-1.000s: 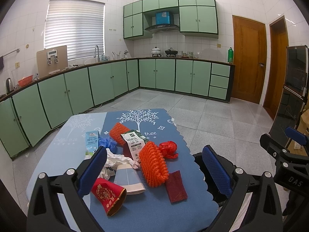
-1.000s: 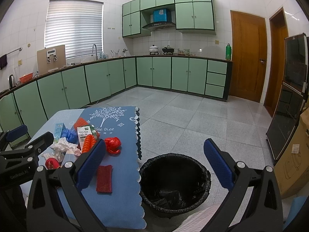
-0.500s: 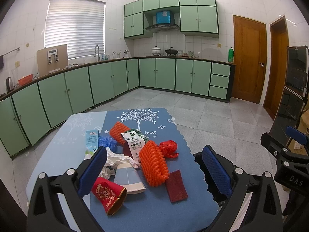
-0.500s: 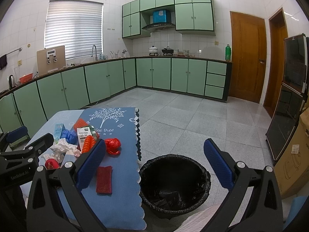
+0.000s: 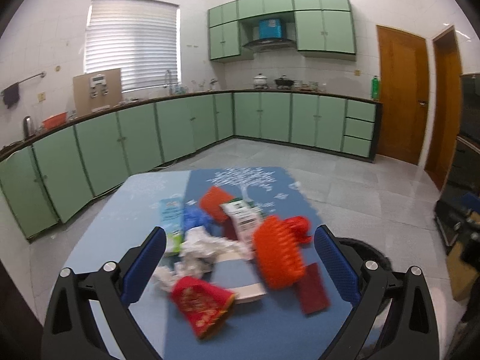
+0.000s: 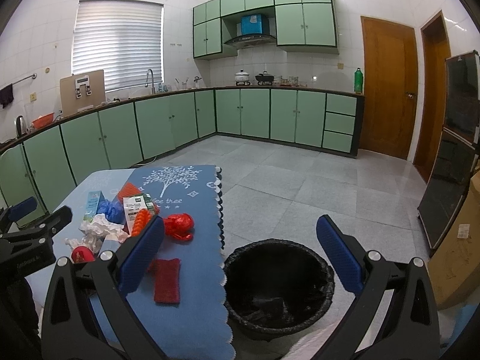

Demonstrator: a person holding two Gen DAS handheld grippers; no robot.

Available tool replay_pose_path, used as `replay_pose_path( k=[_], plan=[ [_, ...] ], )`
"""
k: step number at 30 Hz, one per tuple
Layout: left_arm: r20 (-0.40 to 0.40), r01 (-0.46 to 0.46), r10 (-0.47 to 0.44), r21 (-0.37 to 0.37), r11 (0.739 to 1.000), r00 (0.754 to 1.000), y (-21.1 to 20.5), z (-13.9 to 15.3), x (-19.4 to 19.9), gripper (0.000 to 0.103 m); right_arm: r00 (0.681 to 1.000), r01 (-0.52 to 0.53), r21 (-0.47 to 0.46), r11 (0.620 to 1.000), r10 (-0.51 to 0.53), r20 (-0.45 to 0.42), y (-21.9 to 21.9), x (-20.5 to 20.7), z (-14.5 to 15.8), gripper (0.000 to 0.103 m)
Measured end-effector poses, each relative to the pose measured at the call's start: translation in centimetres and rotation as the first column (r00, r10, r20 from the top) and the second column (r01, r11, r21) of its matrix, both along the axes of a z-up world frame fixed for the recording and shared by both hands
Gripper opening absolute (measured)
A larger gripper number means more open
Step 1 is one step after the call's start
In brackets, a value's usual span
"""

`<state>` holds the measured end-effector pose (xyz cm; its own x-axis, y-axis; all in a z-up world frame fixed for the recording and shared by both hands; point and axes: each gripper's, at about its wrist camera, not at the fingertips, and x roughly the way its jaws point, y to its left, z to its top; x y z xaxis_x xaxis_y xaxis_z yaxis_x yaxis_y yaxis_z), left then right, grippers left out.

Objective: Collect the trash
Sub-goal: 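Grasp the red paper cup with the left tool while the right tool grasps the orange foam net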

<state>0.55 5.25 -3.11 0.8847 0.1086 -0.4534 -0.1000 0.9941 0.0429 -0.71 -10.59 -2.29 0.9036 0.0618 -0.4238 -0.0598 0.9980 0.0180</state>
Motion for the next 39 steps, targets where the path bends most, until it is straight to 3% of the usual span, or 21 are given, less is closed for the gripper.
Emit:
replay_pose_path(
  k=[9, 17, 23, 31, 39],
  plan=[
    [-0.042, -0.104, 0.105, 0.029, 0.994, 0.994, 4.9, -3.1, 0.3, 0.097, 0.996, -0.092, 0.018, 0.996, 0.092, -0.003, 4.4, 2.6, -3.0, 0.098],
    [-0.113, -0.102, 0.103, 0.014, 0.995, 0.988, 6.7, -5.8, 1.3, 0.093, 0.984, -0.152, 0.037, 0.988, 0.155, -0.089, 7.1, 5.3, -6.1, 0.081],
    [-0.161, -0.088, 0.086, -0.008, 0.996, 0.983, 7.2, -7.4, 2.0, 0.089, 0.976, -0.163, 0.039, 0.986, 0.167, -0.141, 8.1, 6.7, -7.5, 0.071],
    [-0.203, -0.039, 0.024, -0.069, 0.997, 0.979, 5.4, -8.5, 2.6, 0.089, 0.977, -0.141, 0.027, 0.99, 0.144, -0.157, 7.9, 7.4, -7.9, 0.07],
    [-0.233, -0.061, 0.049, -0.044, 0.997, 0.971, 4.1, -10.1, 4.0, 0.092, 0.975, -0.135, 0.01, 0.991, 0.135, -0.175, 7.7, 7.5, -8.6, 0.07]
  ],
)
